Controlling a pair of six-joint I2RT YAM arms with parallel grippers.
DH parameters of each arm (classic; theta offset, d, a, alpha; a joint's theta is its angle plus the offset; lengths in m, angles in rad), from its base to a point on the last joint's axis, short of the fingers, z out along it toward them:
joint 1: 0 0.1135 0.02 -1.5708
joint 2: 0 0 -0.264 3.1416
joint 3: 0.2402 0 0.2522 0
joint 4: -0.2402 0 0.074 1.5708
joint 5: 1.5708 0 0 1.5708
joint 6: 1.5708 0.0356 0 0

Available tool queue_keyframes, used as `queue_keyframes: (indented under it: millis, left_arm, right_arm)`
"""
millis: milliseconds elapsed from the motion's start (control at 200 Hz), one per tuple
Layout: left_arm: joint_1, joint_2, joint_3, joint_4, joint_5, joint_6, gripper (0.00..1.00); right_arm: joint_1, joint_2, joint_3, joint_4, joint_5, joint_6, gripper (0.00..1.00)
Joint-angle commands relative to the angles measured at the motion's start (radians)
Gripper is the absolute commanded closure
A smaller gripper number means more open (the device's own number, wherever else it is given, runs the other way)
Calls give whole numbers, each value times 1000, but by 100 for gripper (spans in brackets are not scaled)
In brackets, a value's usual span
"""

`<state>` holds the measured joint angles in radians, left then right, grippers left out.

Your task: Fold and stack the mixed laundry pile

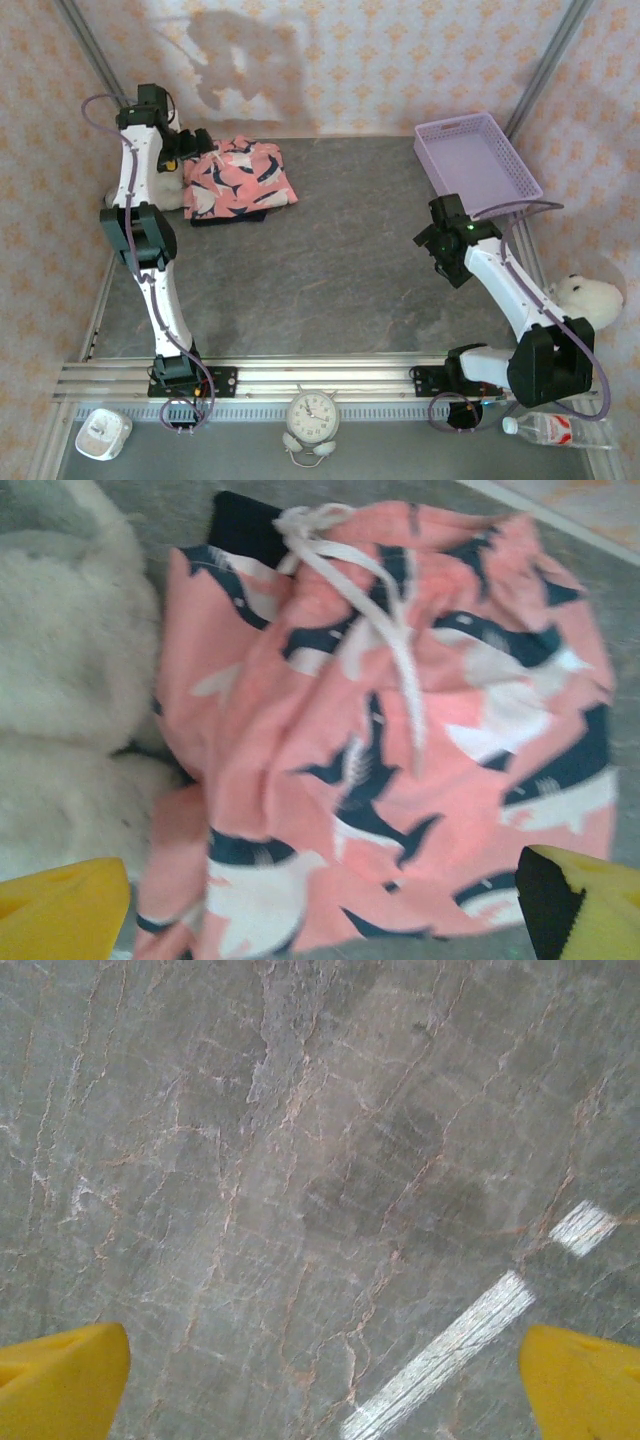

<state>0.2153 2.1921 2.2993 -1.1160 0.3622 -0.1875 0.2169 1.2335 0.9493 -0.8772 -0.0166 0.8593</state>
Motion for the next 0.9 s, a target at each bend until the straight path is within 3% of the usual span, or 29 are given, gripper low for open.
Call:
queue_keyframes:
  millis: [0,140,295,395,510,615,690,806,896]
  left_arm:
    - [-10,-156,-127,91,44,-55,0]
    - [-33,-397,-458,262,10,-61,0]
    - [-64,-699,-915,508,-132,-45,0]
    - [-82,-817,-1158,598,-227,-36,0]
    - [-99,-881,-1395,737,-287,-24,0]
    - [-151,-946,-1599,997,-379,27,0]
    - [-164,-959,-1665,1138,-398,62,0]
    - [-173,-920,-1767,1428,-440,124,0]
    - [-183,-834,-1786,1577,-470,118,0]
  right_arm:
    - [-6,19,30,13,122,-124,1]
    - [-5,48,-9,138,245,-381,0]
    - [-5,114,-105,408,278,-670,1]
    - [-7,174,-168,599,305,-805,0]
    - [-7,209,-239,852,296,-899,0]
    - [-7,215,-307,1113,311,-939,0]
    - [-10,243,-333,1250,300,-953,0]
    - [-15,288,-313,1254,279,-998,0]
    - [-38,296,-383,1432,282,-1018,0]
